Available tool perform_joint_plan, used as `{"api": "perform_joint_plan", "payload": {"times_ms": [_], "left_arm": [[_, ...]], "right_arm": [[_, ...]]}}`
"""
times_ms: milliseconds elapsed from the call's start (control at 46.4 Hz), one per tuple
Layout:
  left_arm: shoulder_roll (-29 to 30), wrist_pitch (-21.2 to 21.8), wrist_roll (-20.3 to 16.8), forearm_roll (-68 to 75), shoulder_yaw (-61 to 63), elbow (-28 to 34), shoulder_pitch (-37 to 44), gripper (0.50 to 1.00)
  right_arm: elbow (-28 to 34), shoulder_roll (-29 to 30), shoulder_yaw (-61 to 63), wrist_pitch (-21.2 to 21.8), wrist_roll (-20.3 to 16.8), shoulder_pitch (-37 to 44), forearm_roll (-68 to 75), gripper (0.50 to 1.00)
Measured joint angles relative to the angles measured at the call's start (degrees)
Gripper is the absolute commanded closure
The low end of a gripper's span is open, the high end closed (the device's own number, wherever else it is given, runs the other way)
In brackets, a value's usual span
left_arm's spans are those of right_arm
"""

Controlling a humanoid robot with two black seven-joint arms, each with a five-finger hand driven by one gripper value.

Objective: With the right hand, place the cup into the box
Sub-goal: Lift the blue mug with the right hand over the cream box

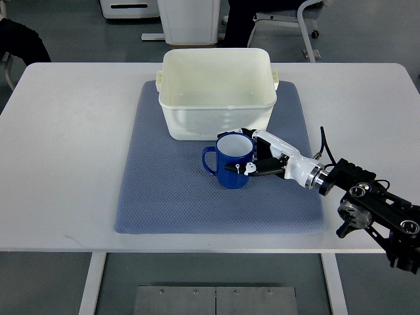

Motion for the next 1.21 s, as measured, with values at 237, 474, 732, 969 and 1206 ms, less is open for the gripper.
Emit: {"api": "perform_joint_plan", "payload": {"times_ms": [237, 474, 732, 969, 1206], "left_arm": [[0.0, 0.0, 0.0, 0.0, 0.0, 0.0, 0.0, 0.5], [0.0, 0.0, 0.0, 0.0, 0.0, 0.0, 0.0, 0.5], [0.0, 0.0, 0.0, 0.0, 0.0, 0.0, 0.1, 0.5], [0.0, 0.0, 0.0, 0.0, 0.0, 0.0, 0.0, 0.5], [0.0, 0.0, 0.0, 0.0, 0.0, 0.0, 0.0, 0.5]], "right_arm": [[7.4, -3.8, 0.4, 0.8, -1.1, 0.7, 0.5, 1.0], [10.0, -4.4, 3.7, 1.6, -5.8, 3.6, 1.6, 1.0], [8.6, -4.0, 5.2, 1.1, -8.0, 8.6, 2.8, 1.0], [3.6, -2.9, 5.9, -1.9, -8.9, 13.9, 2.9, 1.0], [-2.7, 0.8, 5.7, -6.0, -9.1, 18.1, 4.3, 1.0]]}}
